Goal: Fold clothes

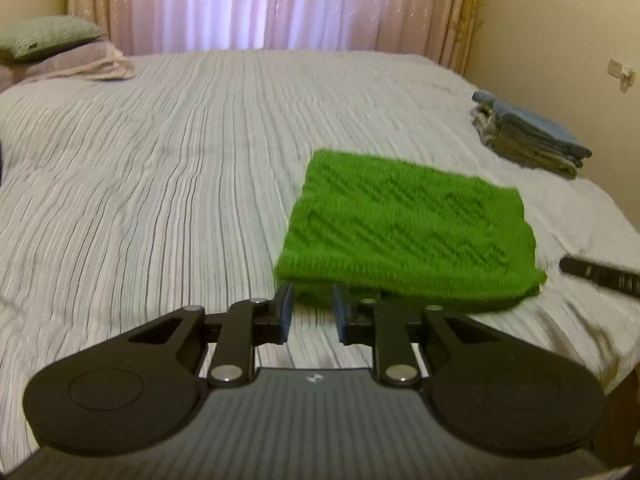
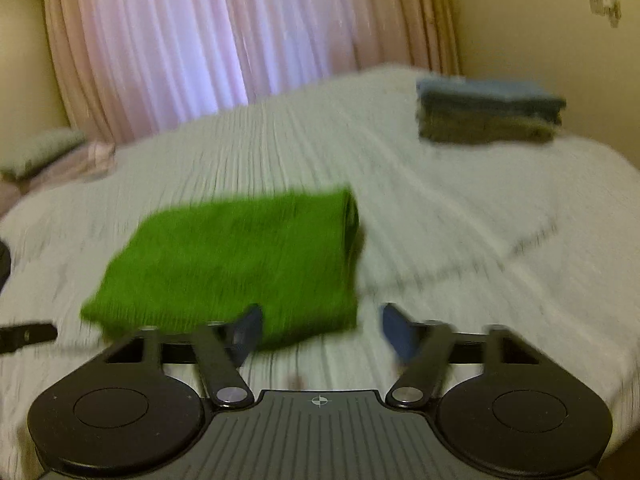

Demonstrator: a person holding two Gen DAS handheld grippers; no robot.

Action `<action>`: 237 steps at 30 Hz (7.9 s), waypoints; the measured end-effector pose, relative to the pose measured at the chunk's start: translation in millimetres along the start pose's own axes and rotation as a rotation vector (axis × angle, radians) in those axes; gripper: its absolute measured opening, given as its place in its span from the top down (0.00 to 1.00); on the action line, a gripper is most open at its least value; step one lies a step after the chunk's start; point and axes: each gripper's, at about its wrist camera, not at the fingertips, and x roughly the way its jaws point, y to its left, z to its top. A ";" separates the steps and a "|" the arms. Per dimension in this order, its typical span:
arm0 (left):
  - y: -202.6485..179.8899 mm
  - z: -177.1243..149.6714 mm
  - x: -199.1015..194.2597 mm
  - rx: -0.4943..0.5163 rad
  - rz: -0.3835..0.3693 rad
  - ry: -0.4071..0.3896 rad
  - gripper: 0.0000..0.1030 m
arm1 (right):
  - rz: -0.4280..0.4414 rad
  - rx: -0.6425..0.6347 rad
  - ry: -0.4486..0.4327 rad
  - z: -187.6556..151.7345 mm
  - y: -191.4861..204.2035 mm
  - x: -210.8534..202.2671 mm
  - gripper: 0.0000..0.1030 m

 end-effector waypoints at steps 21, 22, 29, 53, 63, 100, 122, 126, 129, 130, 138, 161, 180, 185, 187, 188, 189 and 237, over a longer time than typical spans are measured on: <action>18.1 35.7 101.2 0.024 -0.106 -0.038 0.90 | 0.002 -0.047 0.061 39.6 -31.1 129.7 0.76; 21.5 39.9 99.0 0.010 -0.119 -0.049 0.90 | 0.014 -0.031 0.062 39.9 -32.6 123.8 0.76; 47.0 53.6 102.1 -0.121 -0.188 -0.042 0.89 | 0.102 0.087 0.068 42.1 -42.8 82.6 0.70; 122.3 48.9 205.0 -0.571 -0.608 0.293 0.52 | 0.536 0.611 0.313 29.3 -136.0 152.7 0.28; 109.1 48.6 241.0 -0.591 -0.696 0.355 0.68 | 0.587 0.668 0.345 24.7 -140.1 182.8 0.64; -357.9 409.1 434.2 -0.260 -0.856 0.233 0.77 | 0.296 0.605 0.079 401.7 -468.1 207.0 0.71; -385.6 398.2 504.6 -0.103 -0.662 0.259 0.65 | 0.027 0.599 0.107 378.9 -529.2 285.9 0.48; -383.7 410.1 457.5 -0.001 -0.547 0.169 0.65 | -0.154 0.397 0.010 389.0 -498.9 242.0 0.42; -397.0 405.6 412.2 0.138 -0.544 0.072 0.82 | -0.219 0.247 -0.076 390.0 -467.1 211.9 0.42; -403.0 401.2 398.6 0.192 -0.547 0.041 0.90 | -0.224 0.189 -0.092 387.1 -454.2 205.4 0.42; -429.6 355.5 425.6 0.334 -0.402 0.110 0.95 | -0.250 -0.098 0.092 338.2 -406.0 257.4 0.55; -418.8 397.3 220.1 0.255 -0.180 0.201 0.82 | -0.204 0.188 0.109 393.6 -329.6 98.3 0.35; -400.6 395.4 79.9 0.237 -0.174 0.177 0.61 | -0.189 0.182 0.125 402.8 -258.3 -21.8 0.07; -397.8 388.6 70.1 0.248 -0.180 0.168 0.58 | -0.203 0.165 0.124 395.9 -250.7 -32.4 0.00; -396.8 383.5 69.2 0.259 -0.185 0.173 0.58 | -0.212 0.167 0.126 390.8 -249.2 -31.7 0.00; -396.4 381.5 68.2 0.265 -0.189 0.176 0.58 | -0.216 0.169 0.127 388.3 -248.4 -31.4 0.00; -396.0 379.5 67.2 0.271 -0.192 0.179 0.58 | -0.220 0.169 0.129 385.8 -247.6 -31.1 0.00; -395.5 370.7 147.9 0.335 -0.150 0.217 0.33 | -0.308 0.153 0.270 380.5 -260.1 49.5 0.00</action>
